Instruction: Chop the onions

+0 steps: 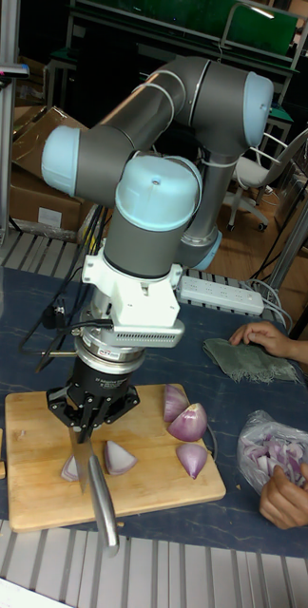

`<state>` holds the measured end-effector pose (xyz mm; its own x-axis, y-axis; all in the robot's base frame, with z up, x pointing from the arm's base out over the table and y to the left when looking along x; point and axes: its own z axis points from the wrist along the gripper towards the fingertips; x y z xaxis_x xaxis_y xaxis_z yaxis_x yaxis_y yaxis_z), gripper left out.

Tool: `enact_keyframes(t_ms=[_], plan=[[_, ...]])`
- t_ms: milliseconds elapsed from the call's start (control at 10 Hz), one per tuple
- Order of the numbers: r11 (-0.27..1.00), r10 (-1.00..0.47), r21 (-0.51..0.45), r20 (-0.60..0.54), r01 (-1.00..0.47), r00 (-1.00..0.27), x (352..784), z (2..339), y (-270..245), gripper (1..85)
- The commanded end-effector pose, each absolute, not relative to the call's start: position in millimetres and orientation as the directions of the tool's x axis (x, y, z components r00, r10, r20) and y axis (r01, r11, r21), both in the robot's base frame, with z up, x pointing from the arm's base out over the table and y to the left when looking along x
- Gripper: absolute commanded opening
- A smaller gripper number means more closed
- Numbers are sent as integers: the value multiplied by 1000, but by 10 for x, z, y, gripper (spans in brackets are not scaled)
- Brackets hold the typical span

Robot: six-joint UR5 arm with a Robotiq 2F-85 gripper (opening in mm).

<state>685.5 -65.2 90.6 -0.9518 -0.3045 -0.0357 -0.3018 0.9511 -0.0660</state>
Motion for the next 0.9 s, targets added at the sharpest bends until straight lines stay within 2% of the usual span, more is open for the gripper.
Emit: enact_keyframes(t_ms=[0,200,500,800], plan=[[955,-290,-82,-52,-285,-956,6890,948,-665,10],[957,-284,-80,-53,-279,-957,6896,937,-650,10],[985,-171,-18,-34,-170,-985,6773,955,-429,10],[969,-248,8,-34,-248,-968,6761,944,-411,10]])
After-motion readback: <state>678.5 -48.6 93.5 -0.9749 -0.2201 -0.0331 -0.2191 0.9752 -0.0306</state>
